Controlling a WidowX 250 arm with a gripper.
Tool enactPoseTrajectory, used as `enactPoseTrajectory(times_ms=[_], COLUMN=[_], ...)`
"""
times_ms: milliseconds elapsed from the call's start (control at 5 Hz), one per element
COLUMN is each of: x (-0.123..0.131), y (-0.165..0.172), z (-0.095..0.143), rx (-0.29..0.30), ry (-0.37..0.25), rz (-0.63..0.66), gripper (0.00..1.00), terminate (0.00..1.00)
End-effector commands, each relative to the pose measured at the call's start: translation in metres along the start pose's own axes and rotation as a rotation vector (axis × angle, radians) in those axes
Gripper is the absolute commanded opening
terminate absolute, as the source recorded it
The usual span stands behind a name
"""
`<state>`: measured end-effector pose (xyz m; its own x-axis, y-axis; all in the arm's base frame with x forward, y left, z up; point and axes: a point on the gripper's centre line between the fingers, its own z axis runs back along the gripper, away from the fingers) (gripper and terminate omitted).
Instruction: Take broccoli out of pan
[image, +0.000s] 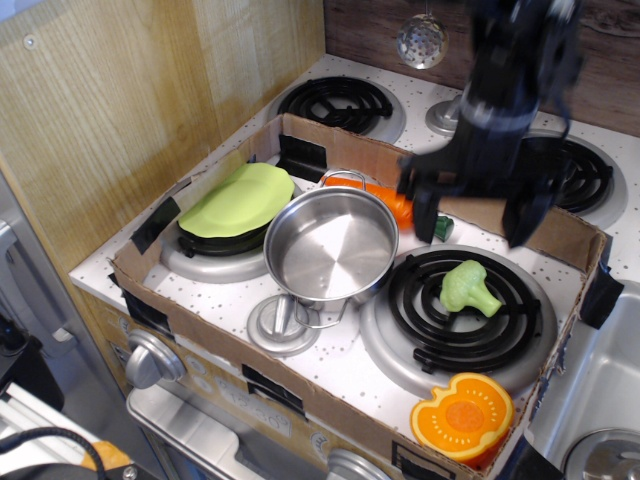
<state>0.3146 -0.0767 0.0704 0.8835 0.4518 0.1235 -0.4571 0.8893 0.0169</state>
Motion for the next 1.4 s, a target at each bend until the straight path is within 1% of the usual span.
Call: enactPoseTrajectory(times_ms=[0, 200, 1000, 1200], x=[0.012, 0.010, 0.010, 0.010], y=[-0.002, 0.002, 0.002, 0.002], z=[0.073, 0.060, 0.060, 0.060], rx=[0.073, 0.042, 0.042, 0.042], ry=[0.026, -0.032, -0.032, -0.032], rz=[0.024, -0.053, -0.053, -0.053], gripper=[1.00, 1.00, 1.00, 1.00], terminate=[0.00, 0.00, 0.00, 1.00])
